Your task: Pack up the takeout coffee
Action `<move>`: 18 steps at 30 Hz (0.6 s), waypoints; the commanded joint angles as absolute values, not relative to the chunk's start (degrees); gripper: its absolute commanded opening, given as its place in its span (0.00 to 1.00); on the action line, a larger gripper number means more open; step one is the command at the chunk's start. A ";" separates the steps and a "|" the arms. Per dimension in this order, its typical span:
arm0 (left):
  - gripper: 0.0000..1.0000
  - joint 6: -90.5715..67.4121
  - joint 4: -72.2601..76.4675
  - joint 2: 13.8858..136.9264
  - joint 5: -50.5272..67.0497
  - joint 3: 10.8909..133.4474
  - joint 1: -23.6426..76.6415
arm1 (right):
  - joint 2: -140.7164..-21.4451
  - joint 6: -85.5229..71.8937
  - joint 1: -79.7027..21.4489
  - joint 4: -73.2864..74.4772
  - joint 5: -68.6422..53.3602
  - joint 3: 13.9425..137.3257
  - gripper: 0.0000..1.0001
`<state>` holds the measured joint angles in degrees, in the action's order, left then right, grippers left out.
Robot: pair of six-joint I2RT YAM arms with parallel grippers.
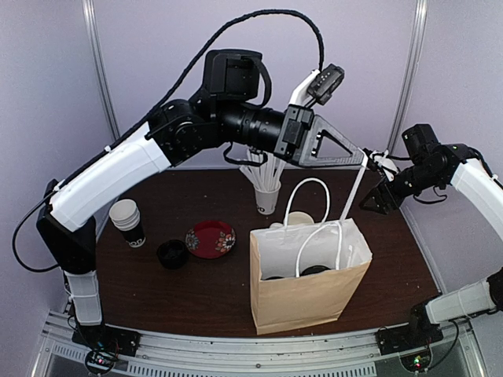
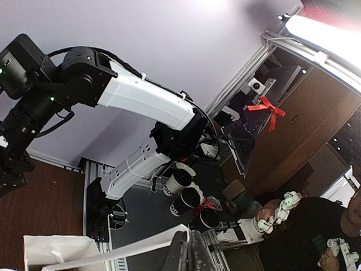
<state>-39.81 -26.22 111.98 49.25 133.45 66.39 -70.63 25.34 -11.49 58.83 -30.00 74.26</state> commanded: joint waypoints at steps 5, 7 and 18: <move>0.00 -41.85 -20.04 113.33 50.69 127.97 65.21 | -69.90 25.92 -11.16 58.02 -31.13 73.74 0.70; 0.00 -43.46 -18.10 113.72 51.01 126.29 64.59 | -69.87 25.95 -11.16 58.05 -31.16 73.61 0.70; 0.41 -38.46 -31.88 114.31 46.08 124.48 63.21 | -69.32 26.19 -11.16 58.52 -31.49 73.98 0.71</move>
